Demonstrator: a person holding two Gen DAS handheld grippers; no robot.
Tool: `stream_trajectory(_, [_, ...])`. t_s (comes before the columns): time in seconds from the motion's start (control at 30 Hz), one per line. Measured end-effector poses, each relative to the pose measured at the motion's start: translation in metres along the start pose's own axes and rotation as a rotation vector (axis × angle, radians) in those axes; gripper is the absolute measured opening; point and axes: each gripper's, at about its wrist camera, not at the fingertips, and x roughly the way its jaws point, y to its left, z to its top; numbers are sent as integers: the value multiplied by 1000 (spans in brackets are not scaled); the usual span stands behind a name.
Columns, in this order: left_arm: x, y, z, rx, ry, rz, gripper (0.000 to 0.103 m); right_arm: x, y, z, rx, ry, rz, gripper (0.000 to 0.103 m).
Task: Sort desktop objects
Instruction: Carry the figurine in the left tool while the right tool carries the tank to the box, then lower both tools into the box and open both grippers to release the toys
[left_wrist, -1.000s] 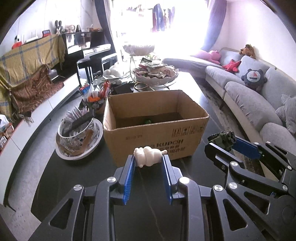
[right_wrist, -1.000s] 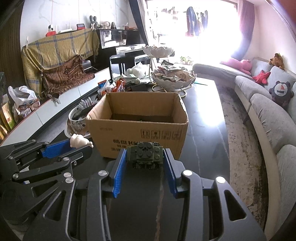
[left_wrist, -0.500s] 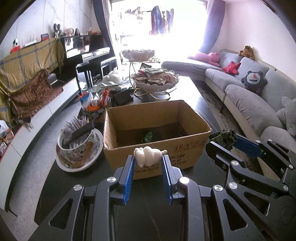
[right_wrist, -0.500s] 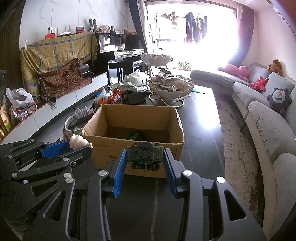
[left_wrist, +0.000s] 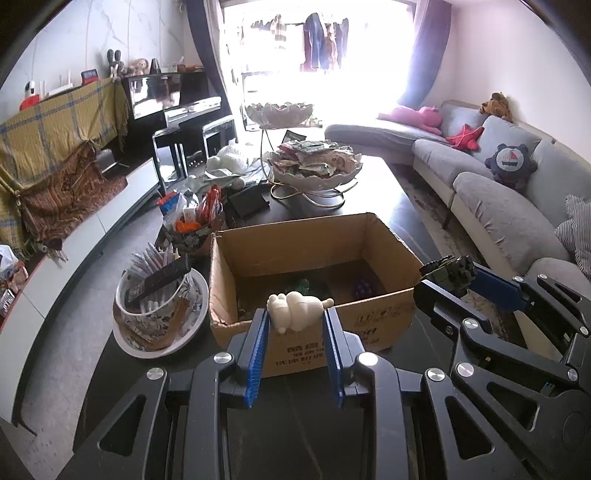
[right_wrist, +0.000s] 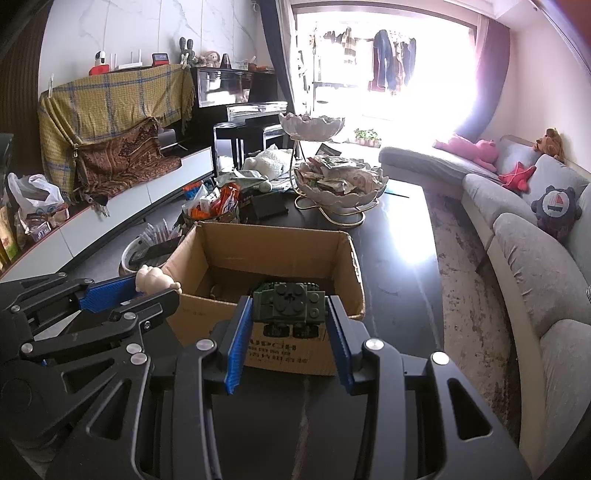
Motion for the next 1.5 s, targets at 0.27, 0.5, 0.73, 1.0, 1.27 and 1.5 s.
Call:
stream_trajectory(0.27, [9,1,11,3,-7,1,26,8,-1,8,-7,-4,-11,37])
stream_trajectory(0.5, [22,4,24,-11,-2,-8,26,20,-5,19,-15,-9,-19,37])
stream_trajectory(0.73, [38,6,38,-5,8,4,26,37,-9,30,-14,8,-10,37])
stream_trajectory(1.0, [57,6,49,7,25,16,26,57,-13,41,-21,29,-16,37])
stream_trajectory(1.27, [72,8,55,6,49,21,26,76,-16,44,-27,60,-15,37])
stream_trajectory(1.5, [79,11,57,10,67,29,26,86,-16,48,-22,82,-7,37])
